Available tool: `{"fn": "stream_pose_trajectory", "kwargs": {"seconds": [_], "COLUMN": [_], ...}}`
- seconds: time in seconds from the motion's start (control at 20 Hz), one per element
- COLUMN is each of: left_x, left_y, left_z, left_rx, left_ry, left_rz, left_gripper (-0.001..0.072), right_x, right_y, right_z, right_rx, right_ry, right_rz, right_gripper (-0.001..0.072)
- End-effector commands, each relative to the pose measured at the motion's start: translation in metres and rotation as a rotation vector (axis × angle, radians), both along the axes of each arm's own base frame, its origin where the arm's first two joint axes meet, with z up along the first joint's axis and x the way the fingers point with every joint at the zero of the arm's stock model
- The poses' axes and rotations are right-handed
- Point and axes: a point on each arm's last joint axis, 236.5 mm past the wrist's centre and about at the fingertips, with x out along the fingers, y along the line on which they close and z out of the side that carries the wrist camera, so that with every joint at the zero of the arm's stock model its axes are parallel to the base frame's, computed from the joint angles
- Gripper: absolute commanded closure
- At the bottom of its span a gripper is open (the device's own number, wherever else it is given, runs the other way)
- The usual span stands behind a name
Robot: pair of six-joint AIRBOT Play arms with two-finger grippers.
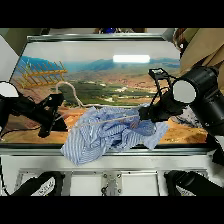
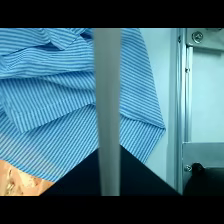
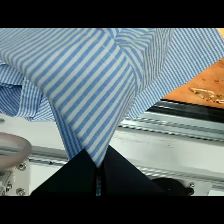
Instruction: Fold the clothes and pants, and hang the long-sleeved shirts on hangers.
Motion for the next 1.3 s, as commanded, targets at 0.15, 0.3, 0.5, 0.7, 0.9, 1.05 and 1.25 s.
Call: {"fn": "stream_pose_trajectory", "kwargs": {"seconds": [0.15, 0.3, 0.5, 0.7, 0.9, 1.05, 1.25], "left_x": [-0.007, 0.005, 0.04, 0.052, 0.058, 0.061, 0.053], "left_y": [-0.027, -0.035, -0.04, -0.075, -0.088, -0.089, -0.088], "left_z": [-0.026, -0.041, -0.028, -0.013, -0.01, -0.011, -0.027], "left_rx": [0.005, 0.004, 0.015, -0.002, -0.009, -0.01, -0.003], "left_ry": [0.056, 0.062, 0.03, -0.011, -0.028, -0.037, 0.005], "left_rz": [-0.08, -0.073, 0.001, -0.106, -0.14, -0.135, -0.122], "left_gripper": [0.0693, 0.0693, 0.0694, 0.0694, 0.0694, 0.0693, 0.0693], "right_x": [-0.001, -0.006, -0.006, 0.0, 0.011, 0.019, 0.026], "right_y": [0.0, 0.001, 0.001, 0.004, 0.019, 0.07, 0.145], "right_z": [0.0, 0.007, 0.045, 0.064, 0.07, 0.07, 0.072], "right_rx": [-0.001, 0.008, 0.045, 0.073, 0.114, 0.176, 0.301], "right_ry": [0.004, 0.003, -0.062, -0.118, -0.184, -0.264, -0.37], "right_rz": [0.002, 0.072, 0.074, 0.091, 0.116, 0.238, 0.351], "right_gripper": [0.0692, 0.0693, 0.0694, 0.0694, 0.0695, 0.0695, 0.0695]}}
